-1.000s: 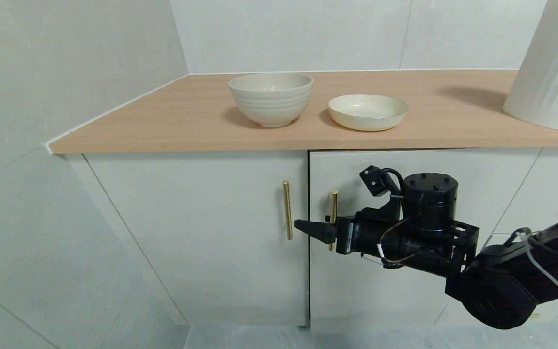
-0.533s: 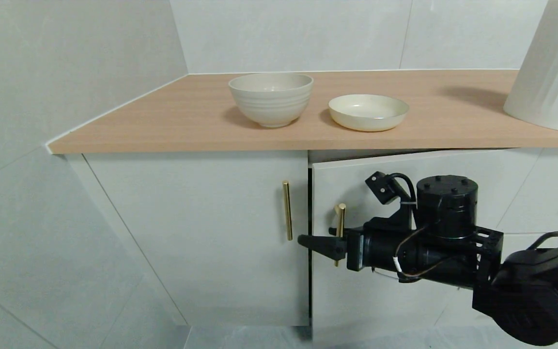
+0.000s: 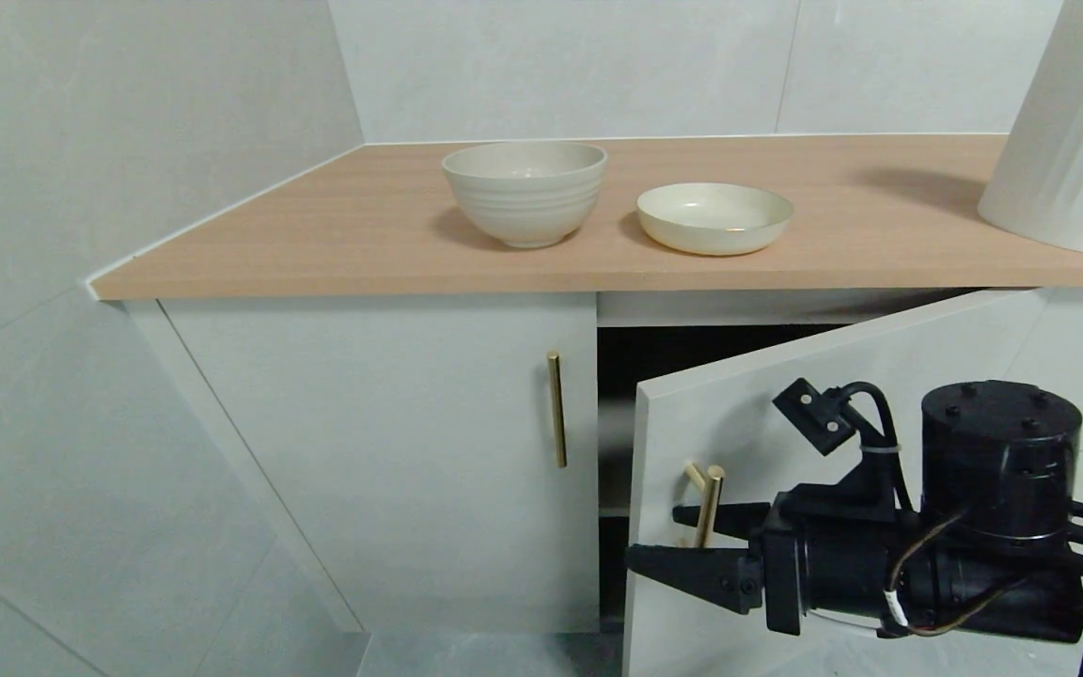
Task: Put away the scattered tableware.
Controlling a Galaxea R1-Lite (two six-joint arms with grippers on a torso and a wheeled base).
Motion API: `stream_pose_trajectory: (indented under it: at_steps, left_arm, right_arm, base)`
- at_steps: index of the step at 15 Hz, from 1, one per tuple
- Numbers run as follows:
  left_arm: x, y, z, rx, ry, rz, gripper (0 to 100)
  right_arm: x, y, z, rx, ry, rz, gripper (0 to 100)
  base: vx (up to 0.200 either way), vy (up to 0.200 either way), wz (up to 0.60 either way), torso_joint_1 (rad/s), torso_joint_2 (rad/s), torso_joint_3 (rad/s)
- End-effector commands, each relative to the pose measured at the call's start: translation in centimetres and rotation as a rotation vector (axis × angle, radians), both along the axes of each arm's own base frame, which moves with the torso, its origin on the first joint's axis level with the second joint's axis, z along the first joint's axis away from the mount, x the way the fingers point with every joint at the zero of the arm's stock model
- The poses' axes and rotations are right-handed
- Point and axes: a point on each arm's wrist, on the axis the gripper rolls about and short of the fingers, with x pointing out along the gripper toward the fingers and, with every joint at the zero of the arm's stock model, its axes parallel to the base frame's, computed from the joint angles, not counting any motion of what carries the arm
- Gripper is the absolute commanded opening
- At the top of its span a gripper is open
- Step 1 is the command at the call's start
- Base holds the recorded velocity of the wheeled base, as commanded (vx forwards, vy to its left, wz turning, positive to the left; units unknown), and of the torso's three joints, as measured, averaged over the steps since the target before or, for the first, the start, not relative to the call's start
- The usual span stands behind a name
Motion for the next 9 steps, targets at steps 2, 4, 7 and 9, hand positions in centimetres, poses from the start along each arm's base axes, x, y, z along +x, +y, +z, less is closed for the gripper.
stream_pose_trajectory:
  at_steps: [2, 4, 7, 9]
  left_arm:
    - [0.0, 0.0, 0.0, 0.008, -0.001, 0.006, 100]
    - [0.0, 0.0, 0.3, 0.011, -0.030, -0.001, 100]
    - [-0.4, -0.4, 1.5, 0.015, -0.074, -0.161, 100]
    - [-0.6, -0.7, 3.0, 0.015, -0.020, -0.304, 100]
  right_arm:
    - [-0.8, -0.6, 0.8, 0.023, -0.024, 0.007, 100]
    - [-0.9, -0.6, 0.8, 0.022, -0.023, 0.007, 100]
    - [-1.0, -0.7, 1.0, 0.027, -0.029, 0.007, 100]
    - [-1.0, -0.8, 0.9, 0.024, -0.025, 0.007, 100]
  base:
    - [0.000, 0.000, 0.00, 0.000, 0.00, 0.000]
    - [0.000, 0.000, 0.00, 0.000, 0.00, 0.000]
    - [0.000, 0.000, 0.00, 0.000, 0.00, 0.000]
    - [0.000, 0.000, 0.00, 0.000, 0.00, 0.000]
